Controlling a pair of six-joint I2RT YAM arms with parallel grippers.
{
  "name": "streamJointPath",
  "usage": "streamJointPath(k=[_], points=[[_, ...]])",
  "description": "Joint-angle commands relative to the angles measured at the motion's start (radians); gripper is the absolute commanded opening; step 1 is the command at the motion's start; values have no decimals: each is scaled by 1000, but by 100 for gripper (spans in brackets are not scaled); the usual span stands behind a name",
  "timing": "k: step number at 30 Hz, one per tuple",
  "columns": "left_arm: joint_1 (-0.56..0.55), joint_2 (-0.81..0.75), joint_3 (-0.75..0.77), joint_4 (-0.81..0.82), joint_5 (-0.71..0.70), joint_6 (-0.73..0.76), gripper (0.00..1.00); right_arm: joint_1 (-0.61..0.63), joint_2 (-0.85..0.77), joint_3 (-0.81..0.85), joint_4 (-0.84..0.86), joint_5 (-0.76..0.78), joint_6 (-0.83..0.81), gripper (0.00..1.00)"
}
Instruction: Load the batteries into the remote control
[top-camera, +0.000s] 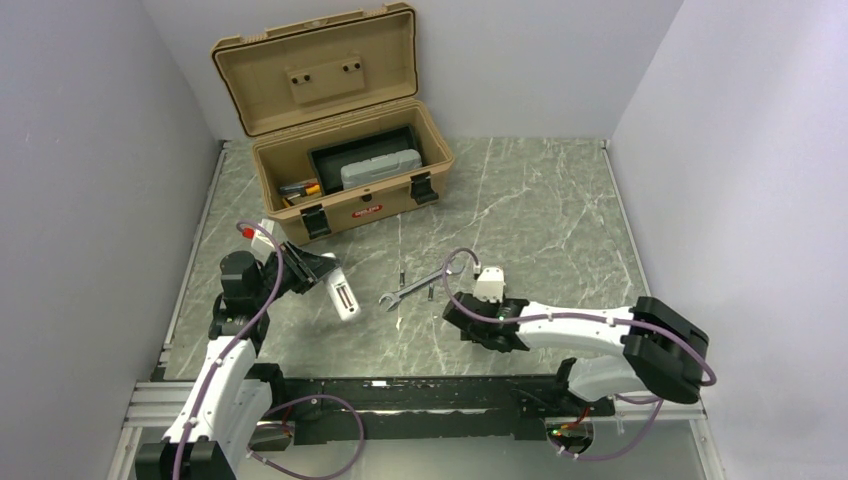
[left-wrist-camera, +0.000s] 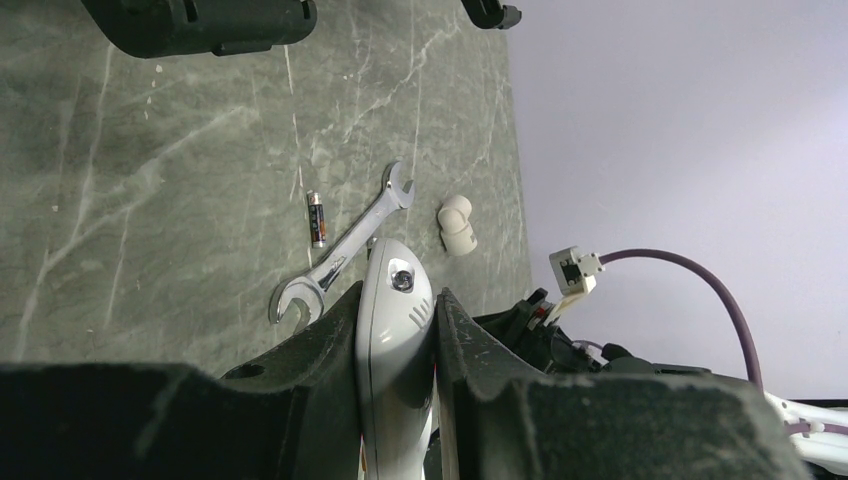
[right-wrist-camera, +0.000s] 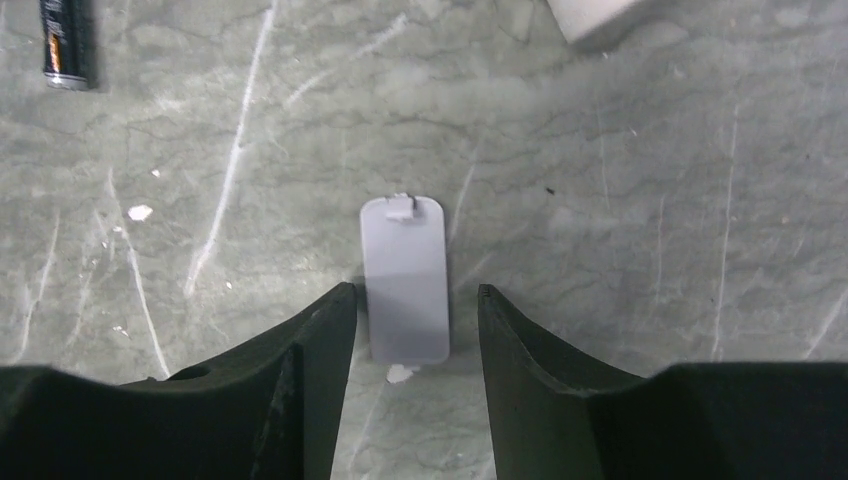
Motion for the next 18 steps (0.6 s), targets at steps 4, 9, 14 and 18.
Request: streamJointPath(k=[4, 9, 14, 18], points=[[5, 5, 4, 63, 24, -9, 0, -23, -143, -119, 0, -49, 106, 48], [6, 6, 3, 64, 26, -12, 0, -33, -257, -210, 88, -96, 146, 50], [7, 7, 3, 68, 29, -16, 0, -68, -353, -283, 158, -136, 152, 55], [8, 6, 2, 66, 30, -16, 0, -91, -352, -279, 123, -136, 141, 42]])
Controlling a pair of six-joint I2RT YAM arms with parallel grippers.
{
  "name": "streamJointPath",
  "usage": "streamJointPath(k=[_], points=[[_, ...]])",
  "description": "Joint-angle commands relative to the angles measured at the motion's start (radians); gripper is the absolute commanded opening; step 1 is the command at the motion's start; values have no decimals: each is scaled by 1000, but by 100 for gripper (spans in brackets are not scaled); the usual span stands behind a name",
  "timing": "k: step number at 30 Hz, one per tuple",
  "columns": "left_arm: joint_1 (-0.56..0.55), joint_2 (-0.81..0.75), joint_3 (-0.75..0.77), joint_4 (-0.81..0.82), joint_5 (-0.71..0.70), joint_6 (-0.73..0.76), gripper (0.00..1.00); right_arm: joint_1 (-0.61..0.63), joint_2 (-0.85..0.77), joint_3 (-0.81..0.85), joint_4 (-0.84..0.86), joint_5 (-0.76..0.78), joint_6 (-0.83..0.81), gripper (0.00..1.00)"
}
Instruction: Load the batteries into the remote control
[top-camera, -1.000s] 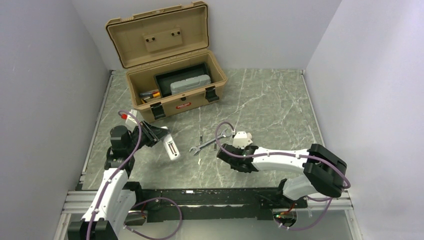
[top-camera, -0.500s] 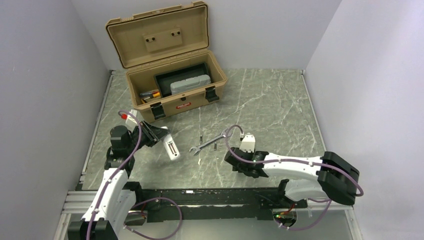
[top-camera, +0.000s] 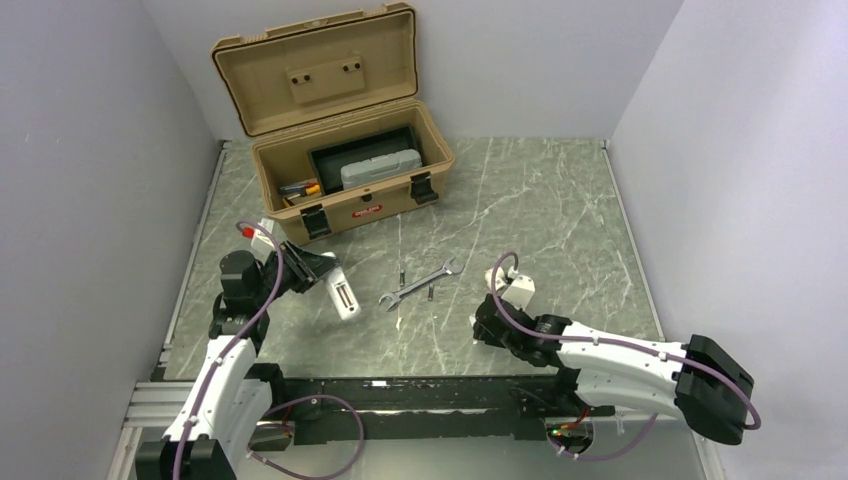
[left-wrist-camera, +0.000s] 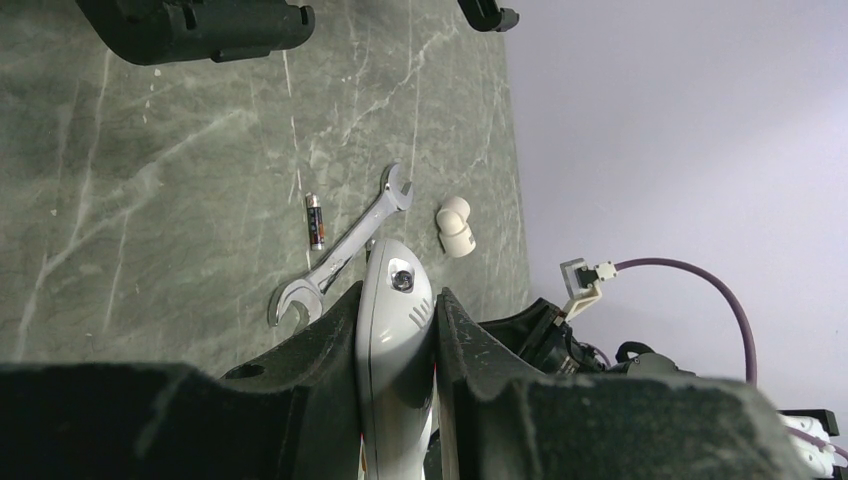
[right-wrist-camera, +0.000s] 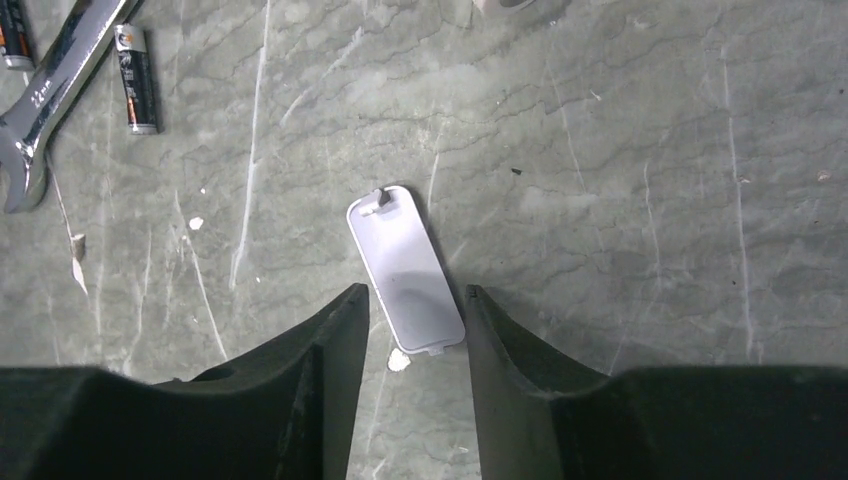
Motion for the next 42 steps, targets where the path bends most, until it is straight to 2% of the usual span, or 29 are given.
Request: streamJointPath(k=[1, 10, 18, 42], points=[[5, -1, 1, 55, 25, -14, 0, -20, 15, -19, -35, -53, 16, 41], [4, -5, -7, 54, 24, -12, 0, -26, 97, 12, -33, -67, -30, 38], [5, -5, -6, 55, 24, -13, 0, -26, 160, 32, -49, -85, -32, 30], [9, -12, -11, 53, 31, -10, 0, 53, 399, 148, -101, -72, -37, 34]])
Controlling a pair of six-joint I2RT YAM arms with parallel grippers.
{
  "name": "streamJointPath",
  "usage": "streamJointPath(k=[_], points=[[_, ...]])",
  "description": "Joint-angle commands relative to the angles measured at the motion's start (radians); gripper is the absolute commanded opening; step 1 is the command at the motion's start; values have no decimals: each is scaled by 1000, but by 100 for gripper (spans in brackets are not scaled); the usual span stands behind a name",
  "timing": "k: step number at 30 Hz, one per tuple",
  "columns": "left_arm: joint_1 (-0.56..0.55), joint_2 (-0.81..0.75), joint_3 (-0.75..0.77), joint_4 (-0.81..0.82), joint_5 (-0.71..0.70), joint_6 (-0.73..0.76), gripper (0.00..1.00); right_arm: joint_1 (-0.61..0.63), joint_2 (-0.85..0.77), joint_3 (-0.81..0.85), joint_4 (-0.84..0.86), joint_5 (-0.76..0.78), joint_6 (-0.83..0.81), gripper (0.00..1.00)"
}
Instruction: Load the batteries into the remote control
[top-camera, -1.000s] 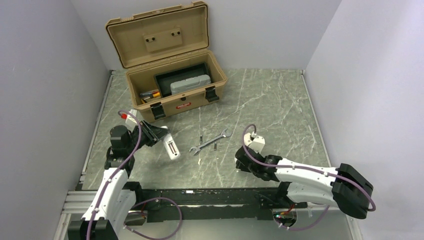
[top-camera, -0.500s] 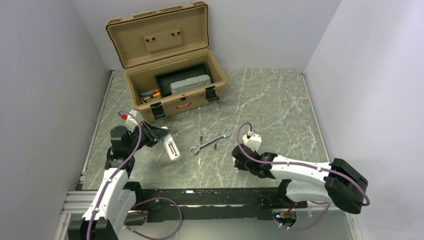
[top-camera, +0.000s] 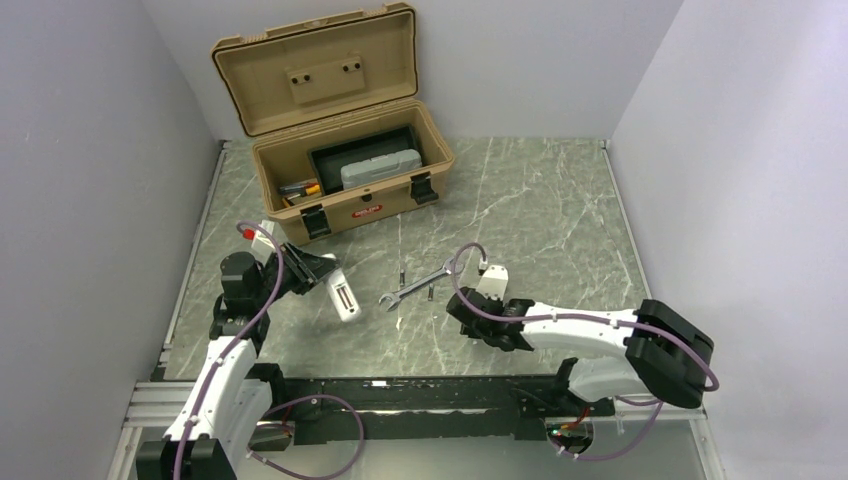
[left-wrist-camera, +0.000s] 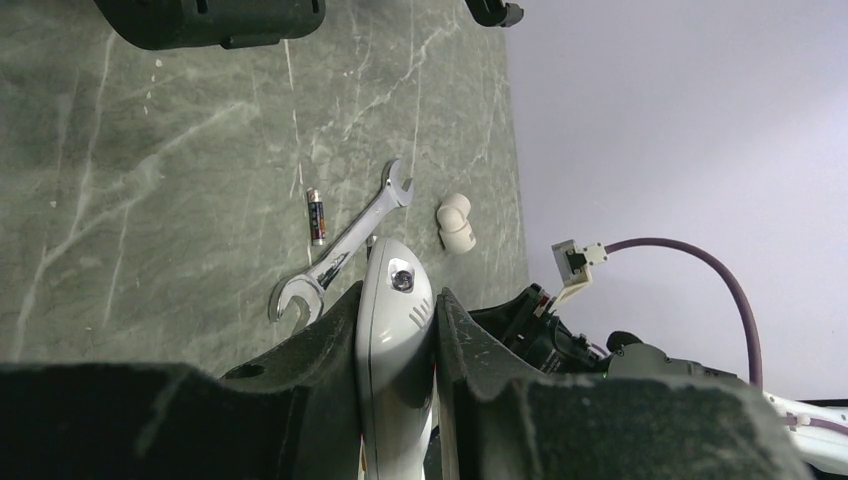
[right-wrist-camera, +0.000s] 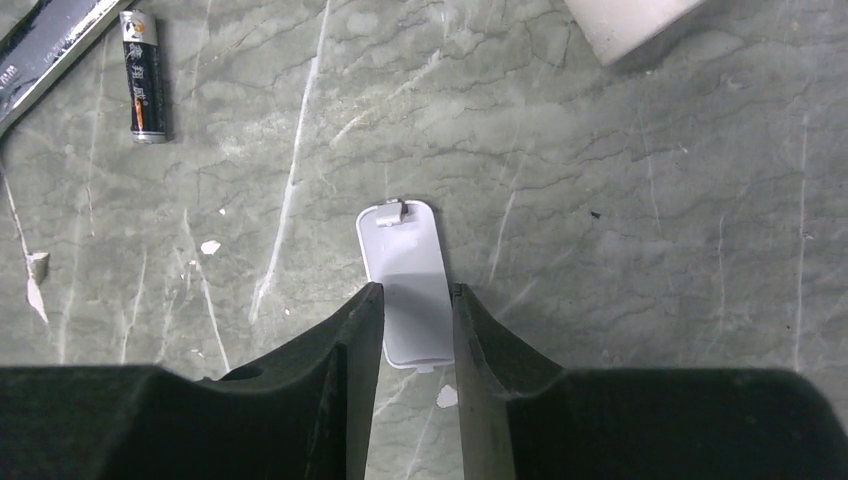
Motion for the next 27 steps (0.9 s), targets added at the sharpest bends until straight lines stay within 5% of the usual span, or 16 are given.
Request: streamJointPath(k=[1, 14, 19, 27], points=[[8, -11, 1, 47, 24, -3, 0, 38, 114, -14, -103, -84, 24, 35], [13, -13, -9, 53, 33, -7, 0, 74, 173, 18, -120, -57, 32, 38], [13, -8, 0, 51, 33, -5, 0, 74, 46, -40, -63, -56, 43, 56], [16, -6, -1, 61, 36, -15, 0, 52, -23, -89, -85, -43, 96, 41]])
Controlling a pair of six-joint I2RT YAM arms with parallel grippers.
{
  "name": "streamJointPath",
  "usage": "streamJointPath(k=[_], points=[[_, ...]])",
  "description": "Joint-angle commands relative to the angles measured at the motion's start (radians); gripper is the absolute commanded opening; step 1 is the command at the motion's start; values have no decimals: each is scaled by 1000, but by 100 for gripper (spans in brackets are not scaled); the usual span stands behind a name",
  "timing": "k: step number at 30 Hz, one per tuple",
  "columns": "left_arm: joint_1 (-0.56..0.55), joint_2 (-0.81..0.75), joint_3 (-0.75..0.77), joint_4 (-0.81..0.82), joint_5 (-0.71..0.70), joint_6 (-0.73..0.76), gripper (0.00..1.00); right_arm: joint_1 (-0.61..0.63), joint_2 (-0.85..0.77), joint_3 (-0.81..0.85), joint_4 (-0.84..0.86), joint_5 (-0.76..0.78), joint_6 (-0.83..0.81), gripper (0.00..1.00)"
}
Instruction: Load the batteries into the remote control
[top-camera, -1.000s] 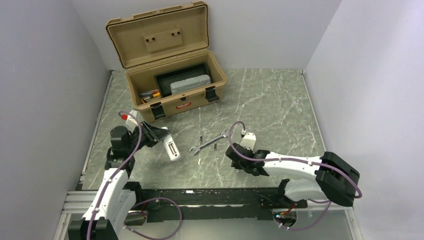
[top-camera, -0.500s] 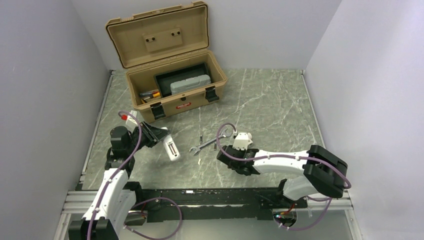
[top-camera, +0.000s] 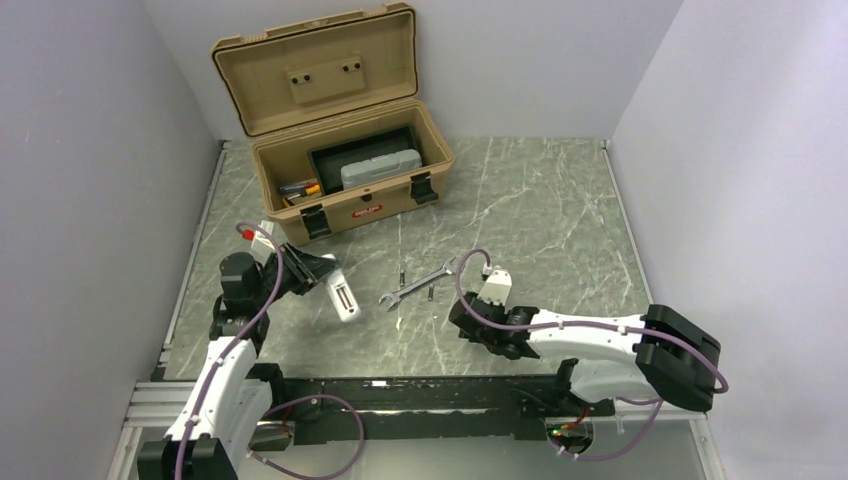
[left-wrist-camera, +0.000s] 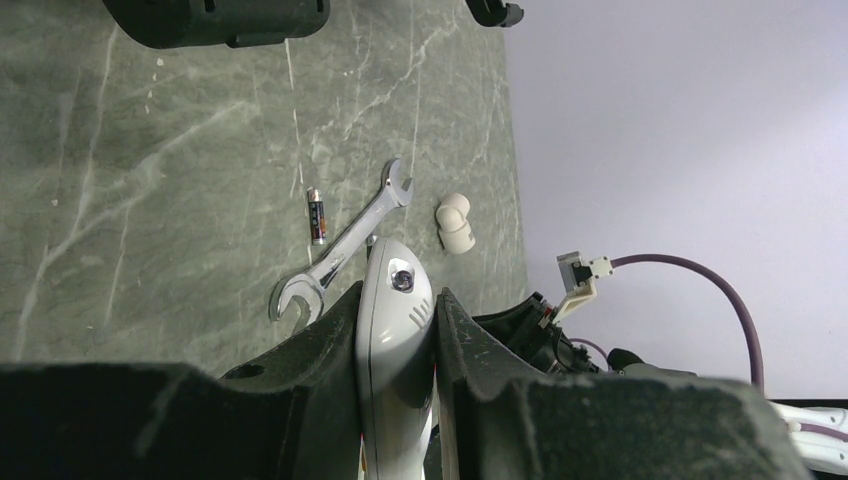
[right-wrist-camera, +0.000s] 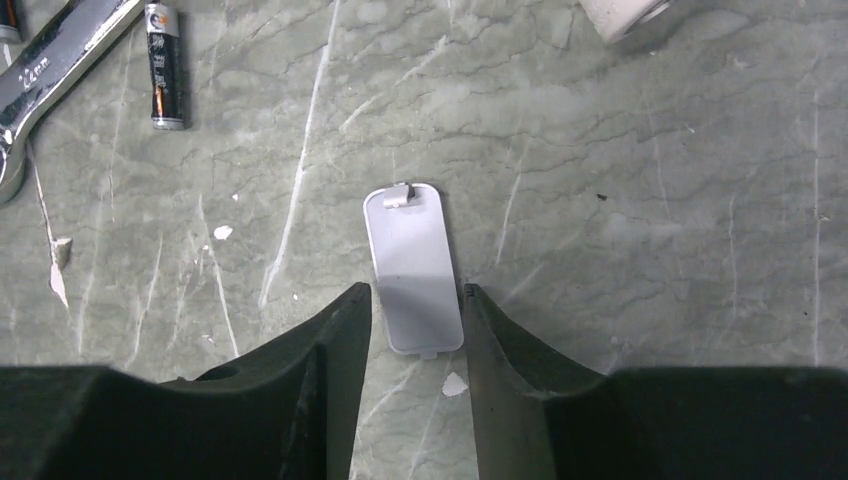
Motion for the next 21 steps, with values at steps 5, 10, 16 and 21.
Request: streamJointPath(k=[5, 10, 16, 21], points=[[6, -3, 6, 54, 26, -14, 0, -30, 13, -78, -63, -127, 46, 38], [6, -3, 8, 50, 25, -10, 0, -33, 40, -73, -53, -138, 33, 37], [7, -5, 4, 49, 24, -8, 0, -34, 117, -31, -81, -140, 13, 33], [7, -6, 4, 47, 25, -5, 0, -32, 137, -26, -87, -140, 16, 29]])
